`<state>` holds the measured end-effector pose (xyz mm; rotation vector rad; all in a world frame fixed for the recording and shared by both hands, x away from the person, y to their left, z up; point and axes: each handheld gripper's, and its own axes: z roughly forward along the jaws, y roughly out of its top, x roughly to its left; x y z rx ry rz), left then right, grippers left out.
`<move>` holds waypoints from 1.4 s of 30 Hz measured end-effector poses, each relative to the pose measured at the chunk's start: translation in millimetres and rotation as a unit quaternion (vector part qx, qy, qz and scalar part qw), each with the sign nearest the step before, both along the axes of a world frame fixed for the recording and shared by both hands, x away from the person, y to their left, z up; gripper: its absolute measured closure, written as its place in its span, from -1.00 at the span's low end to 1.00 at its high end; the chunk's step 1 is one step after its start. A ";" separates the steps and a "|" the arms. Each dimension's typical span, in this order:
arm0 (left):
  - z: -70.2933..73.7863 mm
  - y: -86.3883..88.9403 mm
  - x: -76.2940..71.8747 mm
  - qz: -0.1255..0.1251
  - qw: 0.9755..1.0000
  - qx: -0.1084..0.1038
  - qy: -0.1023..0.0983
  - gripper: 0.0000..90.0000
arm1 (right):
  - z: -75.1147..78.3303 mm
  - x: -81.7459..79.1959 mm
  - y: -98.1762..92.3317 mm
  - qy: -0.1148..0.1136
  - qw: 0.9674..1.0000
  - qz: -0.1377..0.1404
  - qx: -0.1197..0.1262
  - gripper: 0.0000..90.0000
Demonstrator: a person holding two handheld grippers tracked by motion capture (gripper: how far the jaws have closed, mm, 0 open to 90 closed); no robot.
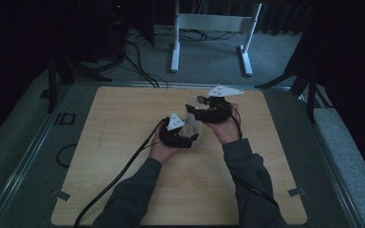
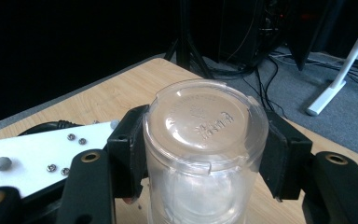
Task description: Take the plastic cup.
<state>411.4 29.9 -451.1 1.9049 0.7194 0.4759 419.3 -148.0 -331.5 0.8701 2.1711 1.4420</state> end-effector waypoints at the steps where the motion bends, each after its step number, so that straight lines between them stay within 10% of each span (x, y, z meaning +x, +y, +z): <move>1: 0.8 0.3 -0.3 0.000 1.000 -0.001 0.000 -0.61 | 2.0 -0.3 0.3 0.000 1.000 -0.001 0.000 -0.09; 42: 22.3 13.6 -7.9 -0.008 1.000 -0.013 -0.003 -0.51 | 43.0 -8.8 -4.1 -0.021 1.000 0.007 0.018 -0.09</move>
